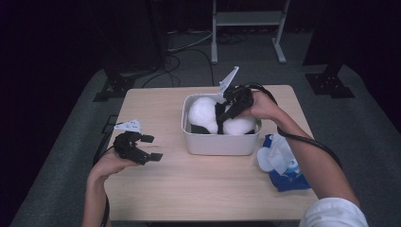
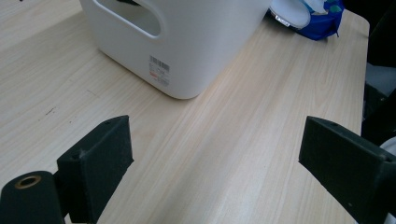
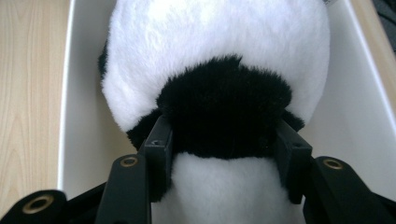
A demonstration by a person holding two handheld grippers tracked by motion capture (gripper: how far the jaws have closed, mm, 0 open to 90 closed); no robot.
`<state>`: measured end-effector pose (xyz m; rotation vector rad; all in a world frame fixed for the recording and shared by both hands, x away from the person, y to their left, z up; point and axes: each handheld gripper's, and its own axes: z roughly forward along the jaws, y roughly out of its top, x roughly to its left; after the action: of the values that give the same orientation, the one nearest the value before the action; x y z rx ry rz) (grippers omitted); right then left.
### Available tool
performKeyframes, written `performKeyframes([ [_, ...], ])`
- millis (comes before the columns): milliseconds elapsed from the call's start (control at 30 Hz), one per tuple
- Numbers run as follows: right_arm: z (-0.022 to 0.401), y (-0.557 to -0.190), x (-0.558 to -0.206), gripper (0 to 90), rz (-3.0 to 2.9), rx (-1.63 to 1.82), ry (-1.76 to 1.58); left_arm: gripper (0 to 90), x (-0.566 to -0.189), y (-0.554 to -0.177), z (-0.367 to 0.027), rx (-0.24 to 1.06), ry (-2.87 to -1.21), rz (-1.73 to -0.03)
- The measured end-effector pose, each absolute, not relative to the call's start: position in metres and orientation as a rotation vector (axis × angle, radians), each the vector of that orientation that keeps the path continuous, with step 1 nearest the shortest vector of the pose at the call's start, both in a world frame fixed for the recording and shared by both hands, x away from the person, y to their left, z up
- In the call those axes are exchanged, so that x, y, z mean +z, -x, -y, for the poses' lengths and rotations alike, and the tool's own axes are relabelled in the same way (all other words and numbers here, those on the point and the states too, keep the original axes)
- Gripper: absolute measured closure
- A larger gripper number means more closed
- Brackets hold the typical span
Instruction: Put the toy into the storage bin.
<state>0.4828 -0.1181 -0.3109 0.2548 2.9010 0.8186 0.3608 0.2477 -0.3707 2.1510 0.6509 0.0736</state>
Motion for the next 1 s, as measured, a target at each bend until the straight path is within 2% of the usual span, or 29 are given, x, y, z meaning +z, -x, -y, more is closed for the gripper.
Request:
performKeyframes([
  [1000, 0.106, -0.428, -0.333, 48.7, -2.972, 0.831, -0.165, 8.4, -0.368, -0.360, -0.252, 0.085, -2.145, -0.646],
])
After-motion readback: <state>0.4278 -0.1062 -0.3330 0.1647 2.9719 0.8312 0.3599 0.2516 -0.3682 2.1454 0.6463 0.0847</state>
